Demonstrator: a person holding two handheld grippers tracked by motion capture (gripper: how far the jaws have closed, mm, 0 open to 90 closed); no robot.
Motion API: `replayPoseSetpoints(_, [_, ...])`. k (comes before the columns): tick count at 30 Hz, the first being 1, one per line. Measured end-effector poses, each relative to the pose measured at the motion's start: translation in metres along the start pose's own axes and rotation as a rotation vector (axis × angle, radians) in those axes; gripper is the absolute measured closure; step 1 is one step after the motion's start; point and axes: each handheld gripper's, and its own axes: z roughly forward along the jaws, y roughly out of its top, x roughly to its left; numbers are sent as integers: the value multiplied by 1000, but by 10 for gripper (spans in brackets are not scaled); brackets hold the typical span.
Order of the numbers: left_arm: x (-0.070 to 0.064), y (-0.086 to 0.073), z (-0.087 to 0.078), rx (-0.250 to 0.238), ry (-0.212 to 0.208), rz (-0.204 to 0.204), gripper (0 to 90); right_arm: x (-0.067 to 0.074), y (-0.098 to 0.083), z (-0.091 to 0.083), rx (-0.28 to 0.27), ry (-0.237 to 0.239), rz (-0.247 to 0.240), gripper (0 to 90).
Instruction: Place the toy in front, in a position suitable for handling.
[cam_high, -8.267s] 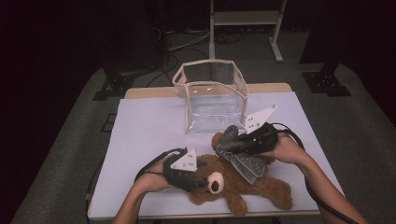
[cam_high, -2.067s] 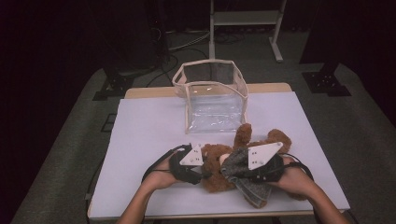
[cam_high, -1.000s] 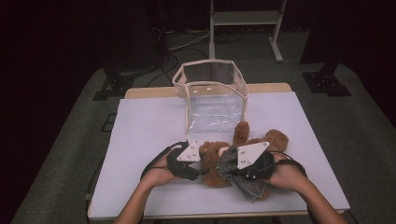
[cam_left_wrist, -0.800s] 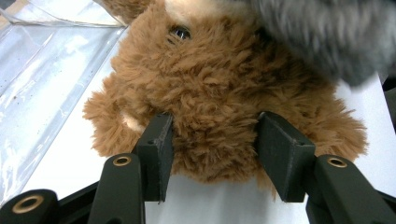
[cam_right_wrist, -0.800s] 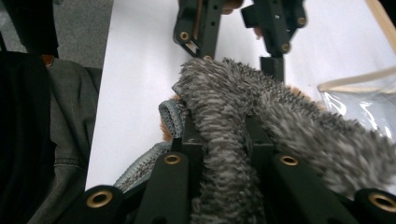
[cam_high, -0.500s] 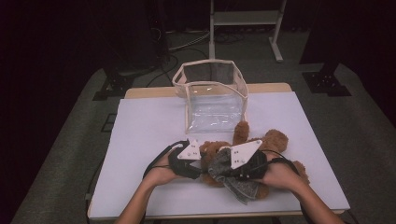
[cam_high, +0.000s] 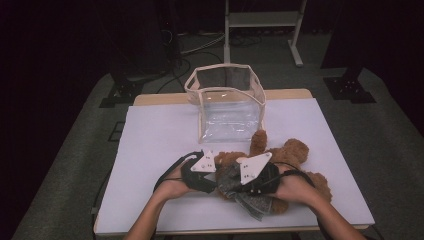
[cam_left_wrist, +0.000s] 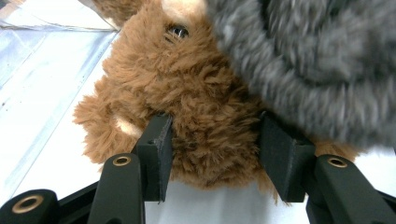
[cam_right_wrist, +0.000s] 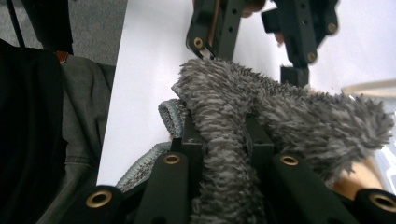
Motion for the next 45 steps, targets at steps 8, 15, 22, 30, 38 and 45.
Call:
replayPoseSetpoints(8, [-3,1,1,5,-6,12,469,-4,-5,-17,-26,-1,28,748])
replayPoseSetpoints(15, [-10,1,1,-1,-30,30,462,-26,10,-25,-15,-46,17,747])
replayPoseSetpoints(22, [-7,-2,-6,-21,-26,3,432,-34,-11,-34,-21,5,101,747])
replayPoseSetpoints(30, [-10,-3,1,-15,-44,-7,449,-36,2,-32,14,41,83,746])
replayPoseSetpoints(38, [-14,-3,-1,-18,-58,18,462,-52,5,-23,38,90,118,746])
replayPoseSetpoints(45, [-15,0,-1,1,-65,26,444,-56,-14,-38,56,75,168,745])
